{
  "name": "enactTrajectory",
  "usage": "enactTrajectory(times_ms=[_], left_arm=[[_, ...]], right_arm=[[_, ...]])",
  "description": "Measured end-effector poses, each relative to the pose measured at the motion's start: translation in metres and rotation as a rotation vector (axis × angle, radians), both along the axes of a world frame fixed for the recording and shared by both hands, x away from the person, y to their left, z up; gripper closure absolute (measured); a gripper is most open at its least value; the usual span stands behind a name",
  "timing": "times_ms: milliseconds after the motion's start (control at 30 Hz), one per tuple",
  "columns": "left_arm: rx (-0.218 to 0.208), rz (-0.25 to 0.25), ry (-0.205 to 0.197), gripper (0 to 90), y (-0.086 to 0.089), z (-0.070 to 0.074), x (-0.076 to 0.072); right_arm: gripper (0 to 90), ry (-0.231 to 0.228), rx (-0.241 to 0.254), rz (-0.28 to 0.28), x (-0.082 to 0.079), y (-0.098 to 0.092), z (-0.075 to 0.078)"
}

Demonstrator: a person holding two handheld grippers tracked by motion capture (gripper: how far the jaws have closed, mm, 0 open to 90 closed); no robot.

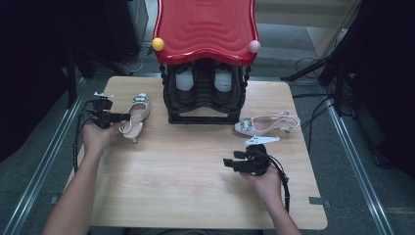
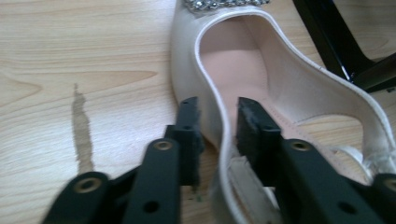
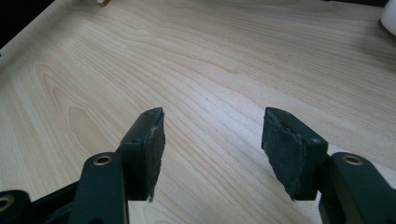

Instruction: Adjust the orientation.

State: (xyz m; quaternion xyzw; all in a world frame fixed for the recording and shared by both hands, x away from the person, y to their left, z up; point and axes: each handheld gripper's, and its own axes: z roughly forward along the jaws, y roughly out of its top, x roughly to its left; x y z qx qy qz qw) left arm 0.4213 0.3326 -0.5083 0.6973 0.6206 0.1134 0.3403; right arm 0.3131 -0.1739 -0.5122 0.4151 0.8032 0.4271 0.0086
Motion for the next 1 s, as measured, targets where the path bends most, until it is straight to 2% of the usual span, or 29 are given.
enactTrajectory(times_ms=[67, 233, 300, 367, 433, 500, 633, 733, 1000], left_arm=[[0.007, 0.01, 0.004, 77.5, -0.001, 0.0, 0.0], [-0.012, 0.035, 0.01, 84.1, 0.003, -0.001, 0.0], [-0.013, 0.044, -0.001, 85.3, 0.002, -0.002, -0.002], [-0.044, 0.058, -0.013, 86.1, 0.005, -0.004, -0.003], [-0.079, 0.05, 0.007, 86.7, 0.009, -0.004, -0.002], [-0.074, 0.049, 0.012, 87.1, 0.01, -0.003, -0.002], [-0.097, 0.047, 0.019, 87.2, 0.013, -0.003, -0.002], [-0.116, 0.056, 0.01, 87.4, 0.014, -0.001, -0.003], [-0.127, 0.024, 0.001, 87.4, 0.012, 0.01, -0.013]], right_arm=[[39.8, 0.002, -0.002, -0.005, -0.001, -0.001, 0.0], [39.4, 0.0, 0.003, -0.02, -0.003, -0.004, -0.001], [39.5, -0.001, 0.001, -0.027, -0.004, -0.006, -0.001], [39.6, -0.004, 0.0, -0.032, -0.005, -0.007, -0.001], [39.7, -0.004, -0.003, -0.038, -0.005, -0.008, -0.002], [39.8, -0.007, -0.002, -0.041, -0.005, -0.009, -0.002], [39.9, -0.017, -0.003, -0.041, -0.007, -0.011, -0.001], [40.0, -0.015, -0.003, -0.048, -0.008, -0.012, -0.001], [40.1, -0.018, 0.0, -0.046, -0.008, -0.011, 0.001]])
